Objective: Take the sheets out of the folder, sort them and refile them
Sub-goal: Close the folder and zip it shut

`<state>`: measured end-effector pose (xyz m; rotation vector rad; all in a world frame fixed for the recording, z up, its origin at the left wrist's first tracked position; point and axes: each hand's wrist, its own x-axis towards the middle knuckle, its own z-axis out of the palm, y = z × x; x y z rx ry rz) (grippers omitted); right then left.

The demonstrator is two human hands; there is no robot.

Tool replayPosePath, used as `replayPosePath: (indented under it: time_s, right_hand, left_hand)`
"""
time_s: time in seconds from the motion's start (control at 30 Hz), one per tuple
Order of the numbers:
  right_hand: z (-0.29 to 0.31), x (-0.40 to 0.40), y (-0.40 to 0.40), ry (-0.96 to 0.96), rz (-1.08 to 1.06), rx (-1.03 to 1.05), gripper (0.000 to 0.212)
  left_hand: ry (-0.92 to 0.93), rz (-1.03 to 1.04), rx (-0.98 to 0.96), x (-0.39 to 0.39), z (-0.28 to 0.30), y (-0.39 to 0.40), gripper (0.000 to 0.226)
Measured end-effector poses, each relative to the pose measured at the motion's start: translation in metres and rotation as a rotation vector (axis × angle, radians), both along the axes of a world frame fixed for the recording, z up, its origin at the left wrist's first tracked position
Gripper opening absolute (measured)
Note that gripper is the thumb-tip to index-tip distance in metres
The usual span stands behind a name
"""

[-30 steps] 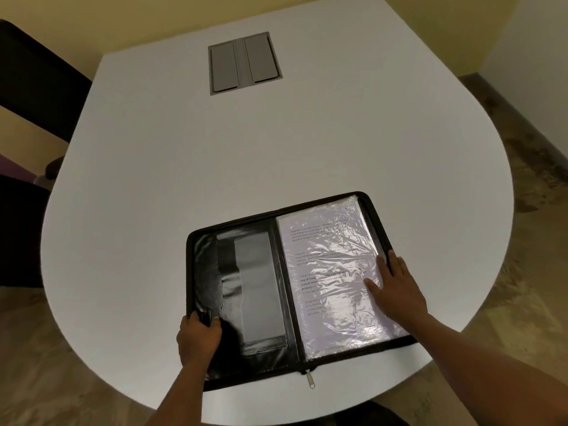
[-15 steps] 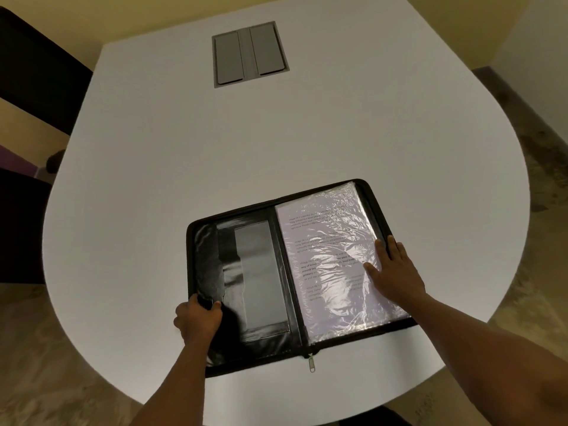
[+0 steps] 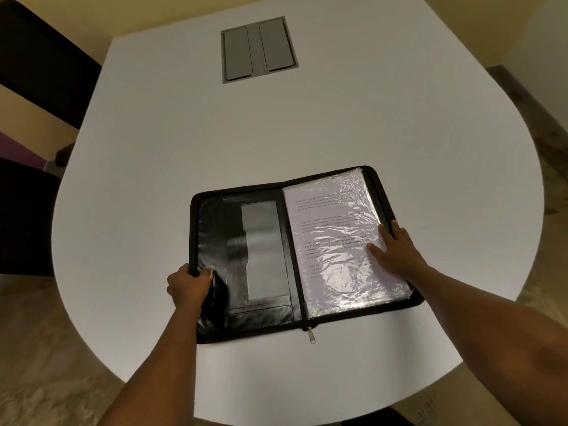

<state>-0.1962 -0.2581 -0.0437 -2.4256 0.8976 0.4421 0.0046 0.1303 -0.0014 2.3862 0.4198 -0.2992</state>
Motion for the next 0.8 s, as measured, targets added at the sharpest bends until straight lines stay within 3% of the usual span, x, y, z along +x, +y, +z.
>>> replayPosePath:
  time_s: [0.17, 0.27, 0.33, 0.57, 0.8]
  right_hand:
    - [0.005, 0.002, 0.009, -0.076, -0.021, -0.191, 0.078]
    - [0.019, 0.012, 0.033, -0.166, 0.028, -0.196, 0.094]
    - [0.029, 0.020, 0.052, -0.243, 0.050, -0.119, 0.096]
    - [0.097, 0.033, 0.114, -0.517, 0.138, 0.267, 0.064]
    - [0.173, 0.027, 0.139, -0.762, 0.046, 0.579, 0.052]
  left_hand:
    - [-0.238, 0.000, 0.010, -0.011, 0.051, -0.021, 0.019]
    - [-0.314, -0.047, 0.015, -0.020, 0.080, -0.035, 0.025]
    - [-0.330, -0.101, 0.006, -0.025, 0.095, -0.044, 0.029]
    - [-0.469, -0.369, -0.055, -0.053, 0.141, -0.086, 0.029]
    - [-0.579, -0.589, -0.389, -0.087, 0.146, -0.135, 0.021]
